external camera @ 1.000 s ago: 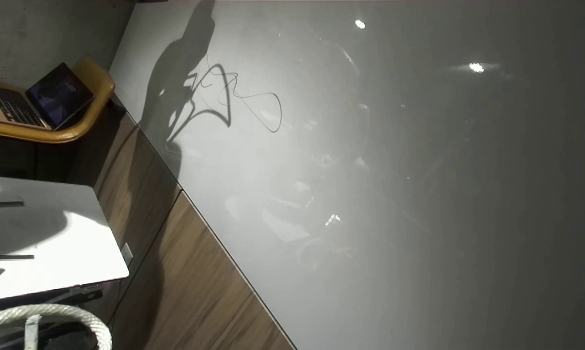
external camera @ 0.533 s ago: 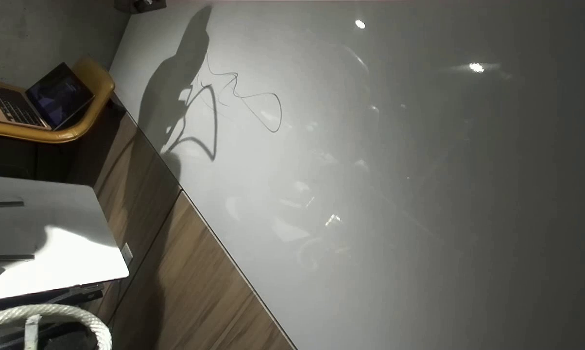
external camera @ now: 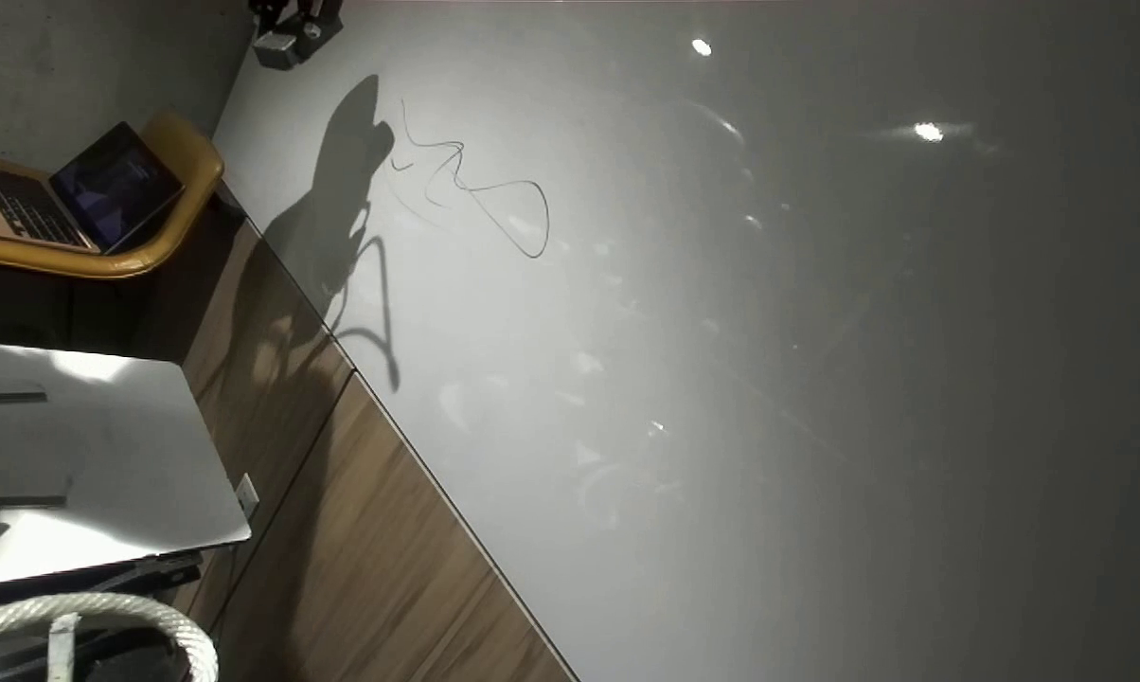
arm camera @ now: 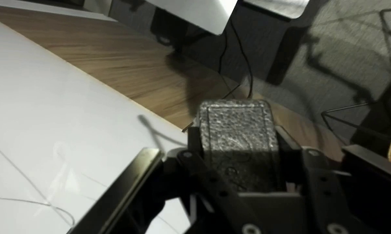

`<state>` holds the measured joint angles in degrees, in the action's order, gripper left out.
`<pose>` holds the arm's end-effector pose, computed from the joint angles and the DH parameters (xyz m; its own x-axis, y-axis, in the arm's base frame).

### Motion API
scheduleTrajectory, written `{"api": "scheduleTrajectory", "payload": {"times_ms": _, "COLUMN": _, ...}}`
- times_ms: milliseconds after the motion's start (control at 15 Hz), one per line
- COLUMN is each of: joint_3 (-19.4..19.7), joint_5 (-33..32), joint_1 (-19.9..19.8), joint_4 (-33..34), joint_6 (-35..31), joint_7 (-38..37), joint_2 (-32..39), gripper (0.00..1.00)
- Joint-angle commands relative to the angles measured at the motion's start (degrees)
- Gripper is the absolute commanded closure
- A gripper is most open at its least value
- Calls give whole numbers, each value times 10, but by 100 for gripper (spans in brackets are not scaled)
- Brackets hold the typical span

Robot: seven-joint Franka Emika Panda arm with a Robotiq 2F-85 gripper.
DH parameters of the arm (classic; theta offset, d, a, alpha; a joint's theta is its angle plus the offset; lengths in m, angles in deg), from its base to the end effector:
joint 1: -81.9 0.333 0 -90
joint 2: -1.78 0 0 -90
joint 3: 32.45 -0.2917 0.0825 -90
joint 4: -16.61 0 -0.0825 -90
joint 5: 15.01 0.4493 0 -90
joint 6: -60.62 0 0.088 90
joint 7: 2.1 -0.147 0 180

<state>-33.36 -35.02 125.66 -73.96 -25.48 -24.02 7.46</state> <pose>0.4838 0.4043 0.4971 0.9214 0.3872 -0.0333 0.3702 -0.8484 0.3785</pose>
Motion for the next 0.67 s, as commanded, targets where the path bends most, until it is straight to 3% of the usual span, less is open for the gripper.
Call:
{"api": "scheduleTrajectory", "payload": {"times_ms": 0, "joint_3": -59, "joint_5": -89, "joint_1": -64, "joint_4": -140, "joint_6": -98, "joint_7": -47, "joint_2": -97, "gripper": 69}}
{"api": "scheduleTrajectory", "payload": {"times_ms": 400, "joint_3": -104, "joint_5": -165, "joint_1": -203, "joint_4": -335, "joint_6": -308, "joint_7": -77, "joint_2": -227, "gripper": 69}}
{"api": "scheduleTrajectory", "payload": {"times_ms": 467, "joint_3": -54, "joint_5": -183, "joint_1": -176, "joint_4": -371, "joint_6": -353, "joint_7": -79, "joint_2": -247, "gripper": 69}}
{"api": "scheduleTrajectory", "payload": {"times_ms": 600, "joint_3": -33, "joint_5": -213, "joint_1": -204, "joint_4": -423, "joint_6": -440, "joint_7": -77, "joint_2": -271, "gripper": 69}}
